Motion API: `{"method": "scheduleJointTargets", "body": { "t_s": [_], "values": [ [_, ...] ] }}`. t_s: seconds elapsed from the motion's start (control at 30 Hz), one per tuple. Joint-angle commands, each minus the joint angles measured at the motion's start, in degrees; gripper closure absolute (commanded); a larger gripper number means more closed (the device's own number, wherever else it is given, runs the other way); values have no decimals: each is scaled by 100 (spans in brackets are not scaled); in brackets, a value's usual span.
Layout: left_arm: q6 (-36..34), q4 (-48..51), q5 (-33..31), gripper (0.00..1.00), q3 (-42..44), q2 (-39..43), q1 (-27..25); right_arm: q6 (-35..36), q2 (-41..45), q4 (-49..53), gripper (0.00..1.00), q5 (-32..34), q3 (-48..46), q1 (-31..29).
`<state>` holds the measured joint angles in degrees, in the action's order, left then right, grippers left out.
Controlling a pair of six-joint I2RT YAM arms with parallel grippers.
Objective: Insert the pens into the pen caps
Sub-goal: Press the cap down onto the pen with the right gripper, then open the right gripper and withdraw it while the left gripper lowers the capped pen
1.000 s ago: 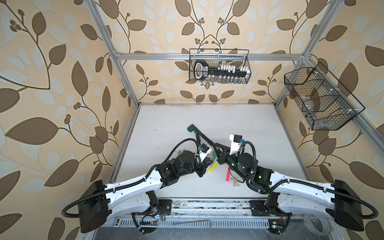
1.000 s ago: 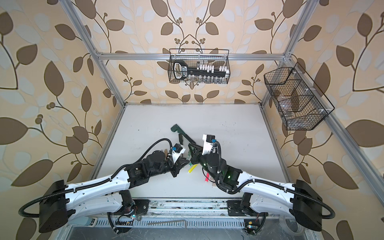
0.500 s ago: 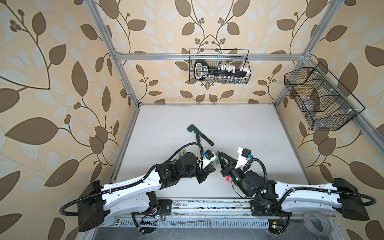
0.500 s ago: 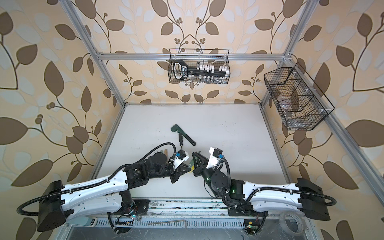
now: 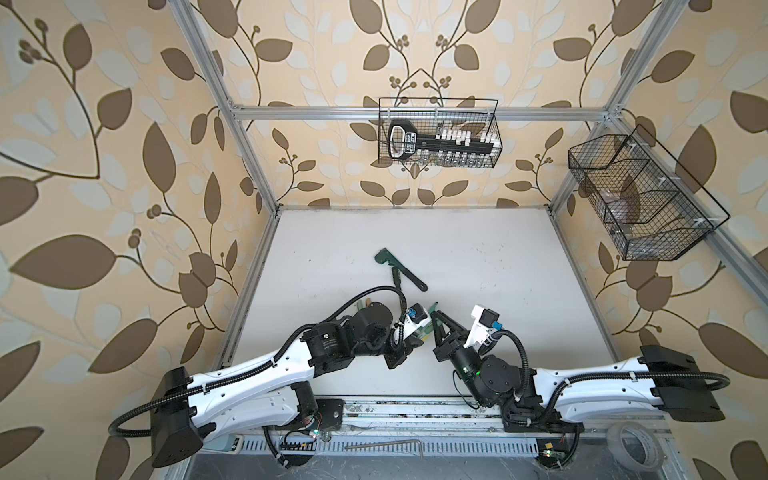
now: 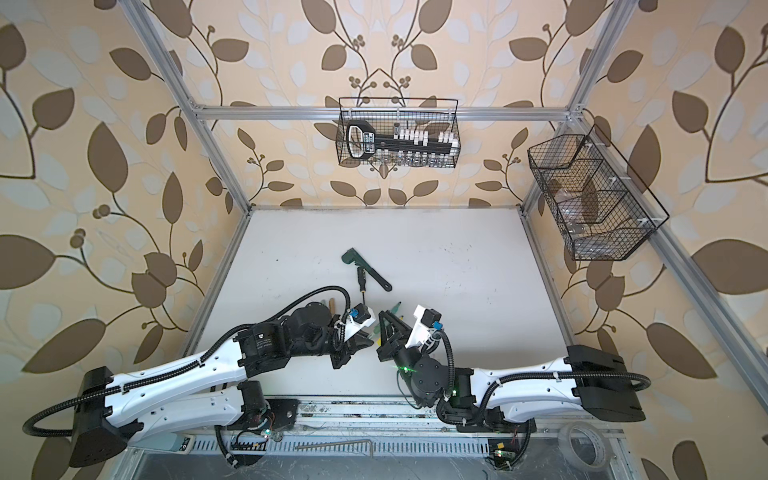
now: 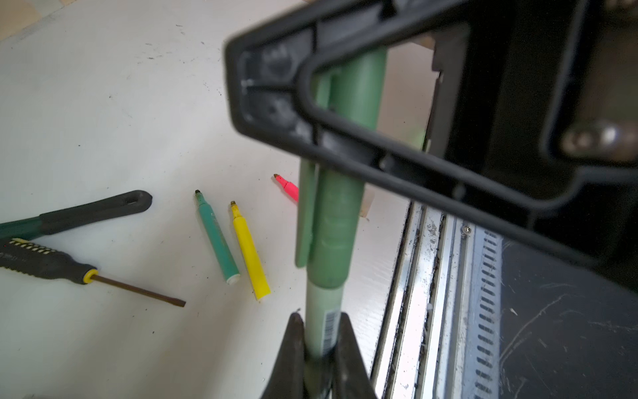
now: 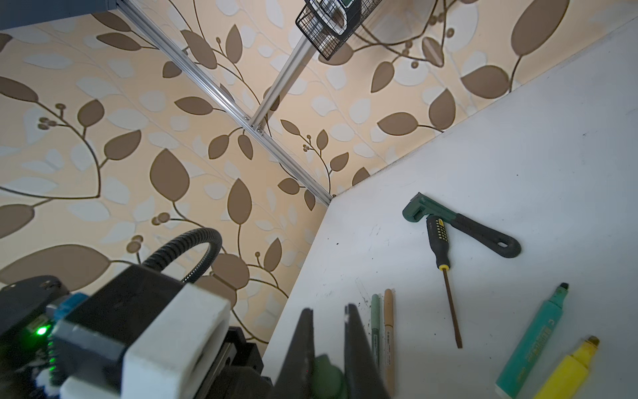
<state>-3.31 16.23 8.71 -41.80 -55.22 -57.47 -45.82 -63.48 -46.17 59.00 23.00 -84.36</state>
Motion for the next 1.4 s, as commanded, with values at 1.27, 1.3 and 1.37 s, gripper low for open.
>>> {"method": "scheduleJointTargets", "body": {
  "t_s": [1.27,1.3,1.37],
  "values": [
    [5838,406,-4298,100,-470,-2150,632,1152,2107,5731,38,-2892,1239,5564],
    [5877,409,-4255,100,-472,-2199,640,1122,2058,5721,39,-2975,1250,5577],
    [5935,573,-4050,100,-612,-2349,684,1086,1997,5674,40,-3075,1217,5571]
  ]
}}
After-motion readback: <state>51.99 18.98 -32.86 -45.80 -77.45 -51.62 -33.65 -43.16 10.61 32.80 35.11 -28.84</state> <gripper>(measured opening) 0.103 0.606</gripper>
